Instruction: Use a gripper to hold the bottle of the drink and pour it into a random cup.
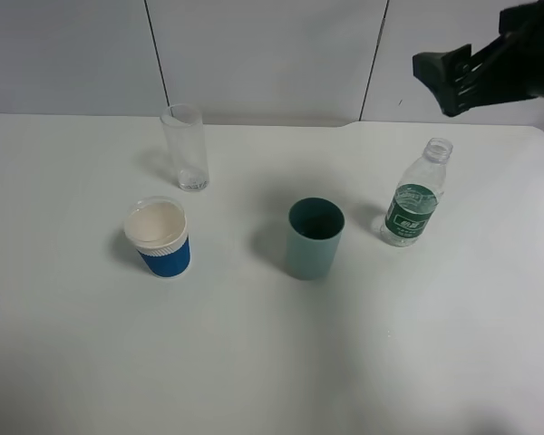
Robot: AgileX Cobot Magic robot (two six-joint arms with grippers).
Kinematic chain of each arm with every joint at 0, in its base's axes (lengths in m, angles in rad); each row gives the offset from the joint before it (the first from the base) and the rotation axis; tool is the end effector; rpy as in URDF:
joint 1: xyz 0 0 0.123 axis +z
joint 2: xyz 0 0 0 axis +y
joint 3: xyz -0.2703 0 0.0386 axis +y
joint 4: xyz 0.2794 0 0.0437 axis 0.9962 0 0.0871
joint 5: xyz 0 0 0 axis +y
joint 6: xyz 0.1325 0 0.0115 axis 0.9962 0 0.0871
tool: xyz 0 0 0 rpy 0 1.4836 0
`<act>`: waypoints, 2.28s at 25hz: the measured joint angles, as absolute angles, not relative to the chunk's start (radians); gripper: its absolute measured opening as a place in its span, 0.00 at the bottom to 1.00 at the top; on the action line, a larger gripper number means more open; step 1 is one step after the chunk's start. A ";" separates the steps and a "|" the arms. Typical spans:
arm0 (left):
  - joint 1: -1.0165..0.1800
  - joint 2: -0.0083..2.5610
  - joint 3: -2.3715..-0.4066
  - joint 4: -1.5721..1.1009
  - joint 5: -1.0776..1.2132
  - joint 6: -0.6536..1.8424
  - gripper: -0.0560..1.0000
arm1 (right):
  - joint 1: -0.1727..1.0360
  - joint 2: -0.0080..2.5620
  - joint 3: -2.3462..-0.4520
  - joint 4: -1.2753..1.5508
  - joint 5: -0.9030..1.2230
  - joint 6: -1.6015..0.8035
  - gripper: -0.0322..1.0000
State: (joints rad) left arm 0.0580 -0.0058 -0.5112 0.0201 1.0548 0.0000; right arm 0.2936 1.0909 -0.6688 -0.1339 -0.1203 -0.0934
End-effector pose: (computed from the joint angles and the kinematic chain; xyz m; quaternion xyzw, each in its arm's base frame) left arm 0.0702 0.0064 0.2781 -0.0250 0.8468 0.0254 0.5307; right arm 0.2981 0.0924 0.2775 -0.2051 0.7516 0.0273 0.6263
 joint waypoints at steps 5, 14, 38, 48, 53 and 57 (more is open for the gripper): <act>0.058 -0.006 -0.511 0.020 1.055 0.000 0.98 | 0.253 1.091 -0.811 -0.322 0.092 0.026 0.91; 0.058 -0.006 -0.511 0.020 1.055 0.000 0.98 | -0.027 0.985 -0.848 -0.316 0.245 0.085 0.91; 0.058 -0.006 -0.511 0.020 1.055 0.000 0.98 | -0.054 0.299 -0.850 0.094 0.903 -0.134 0.91; 0.058 -0.006 -0.511 0.019 1.055 0.000 0.98 | -0.054 0.107 -0.712 0.168 0.974 -0.143 0.91; 0.058 -0.006 -0.511 0.019 1.055 0.000 0.98 | -0.054 0.011 -0.589 0.202 1.019 -0.177 0.91; 0.058 -0.006 -0.511 0.019 1.055 0.000 0.98 | -0.054 -0.002 -0.550 0.180 1.068 -0.183 0.91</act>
State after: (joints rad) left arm 0.0580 -0.0058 -0.5112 0.0191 1.0548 0.0000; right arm -0.0535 -0.0020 -0.5499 0.1797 1.0679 -0.1827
